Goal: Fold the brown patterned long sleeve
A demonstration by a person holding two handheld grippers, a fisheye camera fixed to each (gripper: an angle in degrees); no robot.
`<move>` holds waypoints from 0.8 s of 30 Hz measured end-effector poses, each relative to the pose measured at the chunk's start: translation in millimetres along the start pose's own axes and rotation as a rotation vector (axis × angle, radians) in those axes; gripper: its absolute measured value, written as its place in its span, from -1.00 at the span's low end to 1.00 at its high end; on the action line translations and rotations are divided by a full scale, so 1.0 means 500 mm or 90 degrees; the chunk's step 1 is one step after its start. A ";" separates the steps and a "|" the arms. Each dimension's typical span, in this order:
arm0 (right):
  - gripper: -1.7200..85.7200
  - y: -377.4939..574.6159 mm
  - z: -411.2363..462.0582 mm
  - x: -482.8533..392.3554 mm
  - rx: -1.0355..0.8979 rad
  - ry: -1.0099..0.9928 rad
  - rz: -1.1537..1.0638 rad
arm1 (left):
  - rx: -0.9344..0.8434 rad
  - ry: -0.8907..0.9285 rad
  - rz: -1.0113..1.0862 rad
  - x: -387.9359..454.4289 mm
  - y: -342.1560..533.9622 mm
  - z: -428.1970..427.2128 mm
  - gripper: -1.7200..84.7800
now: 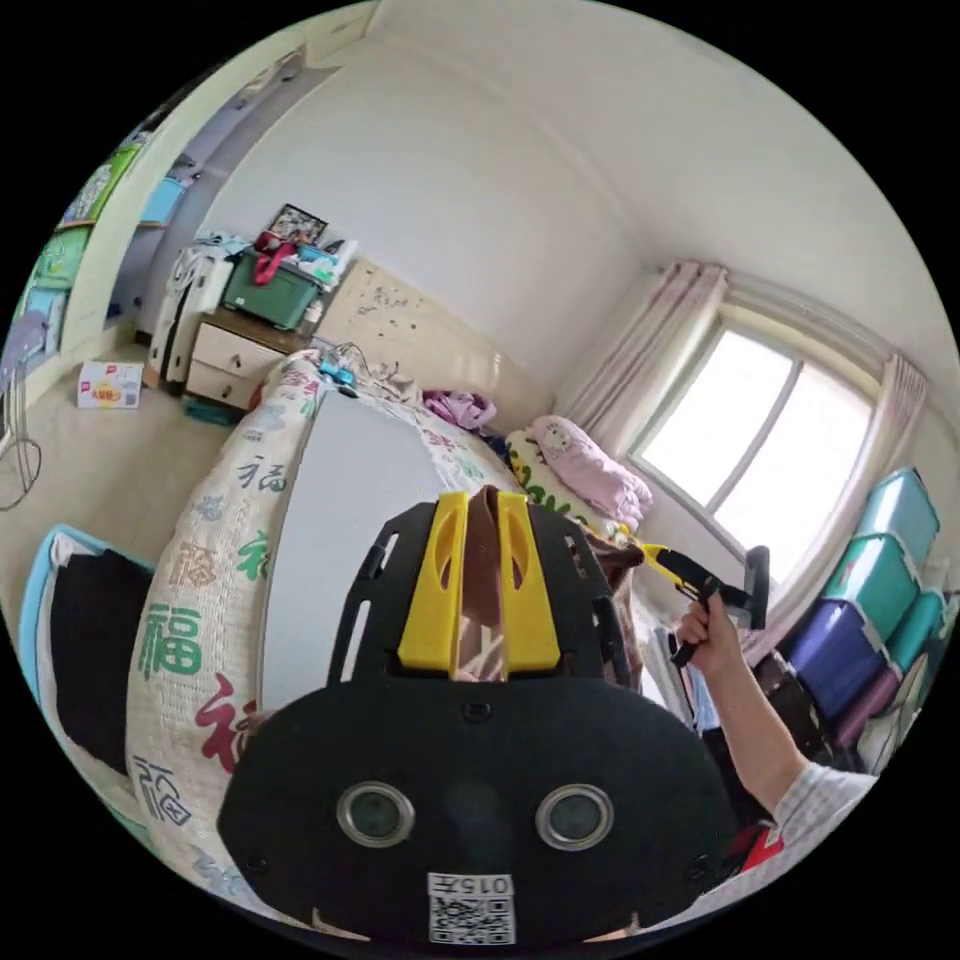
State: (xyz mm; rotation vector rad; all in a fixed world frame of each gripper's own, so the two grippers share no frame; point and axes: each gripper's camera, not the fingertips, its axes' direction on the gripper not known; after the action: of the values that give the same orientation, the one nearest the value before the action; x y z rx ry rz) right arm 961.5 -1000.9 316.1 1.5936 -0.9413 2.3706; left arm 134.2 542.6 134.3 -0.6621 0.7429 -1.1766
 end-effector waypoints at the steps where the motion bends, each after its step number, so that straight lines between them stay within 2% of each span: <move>1: -0.83 -0.006 0.001 -0.005 -0.001 0.007 0.007 | 0.043 -0.003 -0.035 -0.005 -0.013 -0.006 -0.82; 3: -0.78 0.012 -0.010 -0.022 -0.016 -0.067 -0.036 | 0.061 0.064 0.004 0.001 0.006 -0.023 -0.82; 4: -0.77 0.051 -0.023 -0.029 -0.040 -0.129 -0.081 | 0.021 0.086 0.045 0.004 0.038 -0.034 -0.82; 6: -0.77 0.175 -0.063 -0.020 -0.100 -0.191 -0.153 | -0.067 0.055 0.084 -0.008 0.114 -0.060 -0.83; 8: -0.76 0.278 -0.105 0.011 -0.140 -0.162 -0.171 | -0.165 0.010 0.109 -0.042 0.204 -0.103 -0.82; 10: -0.74 0.368 -0.154 0.062 -0.171 -0.097 -0.140 | -0.264 -0.060 0.103 -0.107 0.318 -0.196 -0.76; 13: -0.71 0.488 -0.246 0.158 -0.202 -0.038 -0.022 | -0.324 -0.119 0.042 -0.181 0.431 -0.324 -0.74; 16: -0.69 0.574 -0.330 0.215 -0.183 0.009 0.073 | -0.366 -0.087 -0.013 -0.217 0.505 -0.380 -0.74; 18: -0.68 0.585 -0.386 0.201 -0.153 0.017 0.045 | -0.391 -0.055 -0.036 -0.225 0.529 -0.375 -0.74; 21: -0.69 0.580 -0.396 0.189 -0.146 -0.035 0.050 | -0.431 -0.022 -0.033 -0.217 0.549 -0.323 -0.75; 24: -0.65 0.591 -0.332 0.185 -0.258 -0.110 0.081 | -0.448 -0.073 -0.013 -0.213 0.546 -0.283 -0.82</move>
State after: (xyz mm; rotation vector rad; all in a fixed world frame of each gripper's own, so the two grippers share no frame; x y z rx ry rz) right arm 661.5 -1163.7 231.9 1.6276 -1.4857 1.9621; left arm 152.2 704.7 -147.0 -1.3099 1.0609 -0.8706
